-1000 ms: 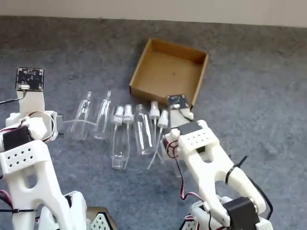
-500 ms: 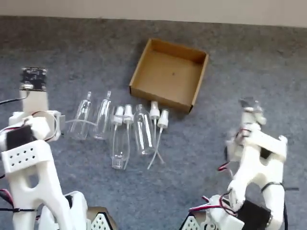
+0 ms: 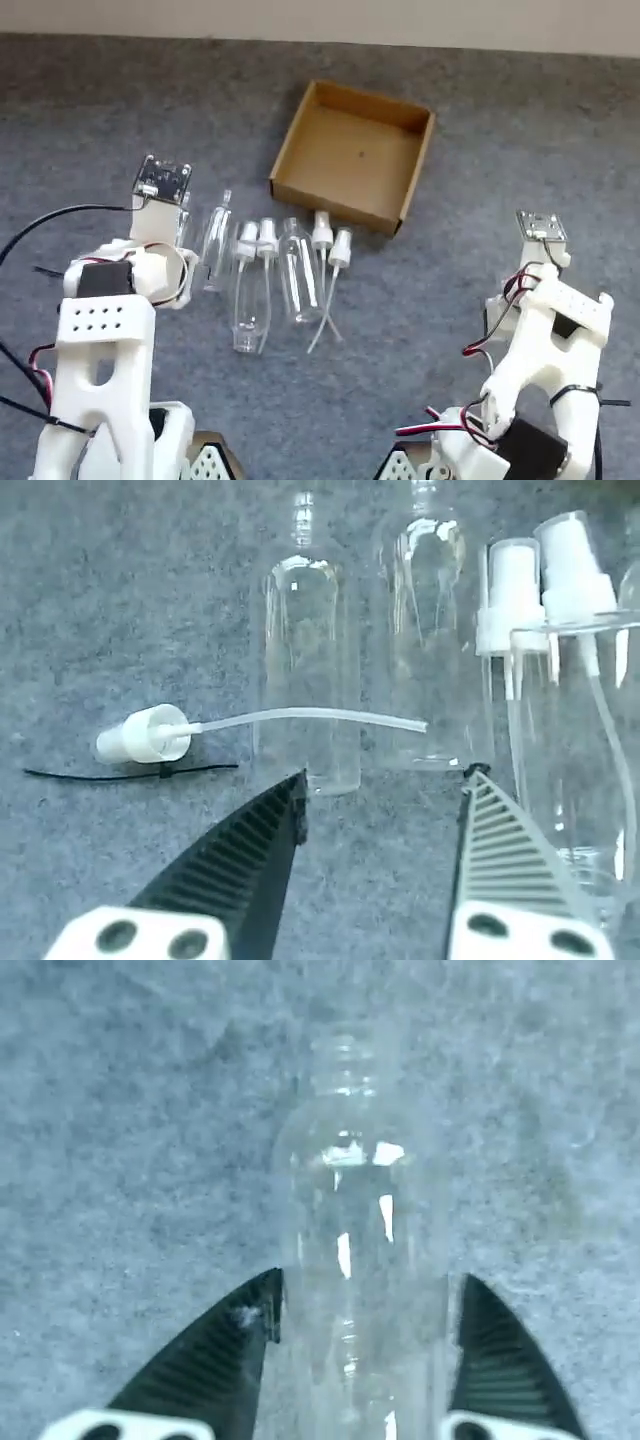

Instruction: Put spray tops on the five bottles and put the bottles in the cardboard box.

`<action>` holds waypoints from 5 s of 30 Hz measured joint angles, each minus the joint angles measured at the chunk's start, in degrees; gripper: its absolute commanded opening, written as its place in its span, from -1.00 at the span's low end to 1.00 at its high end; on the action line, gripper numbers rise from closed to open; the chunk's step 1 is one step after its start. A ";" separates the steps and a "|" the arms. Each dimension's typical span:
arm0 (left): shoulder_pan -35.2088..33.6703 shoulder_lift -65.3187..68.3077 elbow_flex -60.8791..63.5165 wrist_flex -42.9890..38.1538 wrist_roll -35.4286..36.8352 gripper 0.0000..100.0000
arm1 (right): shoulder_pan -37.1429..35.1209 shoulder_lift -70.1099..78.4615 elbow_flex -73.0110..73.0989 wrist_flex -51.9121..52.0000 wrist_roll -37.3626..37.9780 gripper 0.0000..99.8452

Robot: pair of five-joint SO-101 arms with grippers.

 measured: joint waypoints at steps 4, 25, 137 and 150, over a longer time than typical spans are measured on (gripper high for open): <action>0.00 0.00 0.00 0.00 1.49 -0.54 | -4.22 0.18 -7.56 3.78 -0.18 -0.41; 0.00 0.00 0.09 0.00 1.67 -0.54 | -5.63 27.08 -34.64 14.59 1.76 -0.57; -24.97 58.29 -45.19 4.48 48.44 -0.54 | -27.43 -0.18 -17.49 20.04 3.25 -0.99; -23.47 58.20 -36.57 -6.59 48.88 -0.59 | -27.43 -0.18 -17.49 20.04 3.25 -0.99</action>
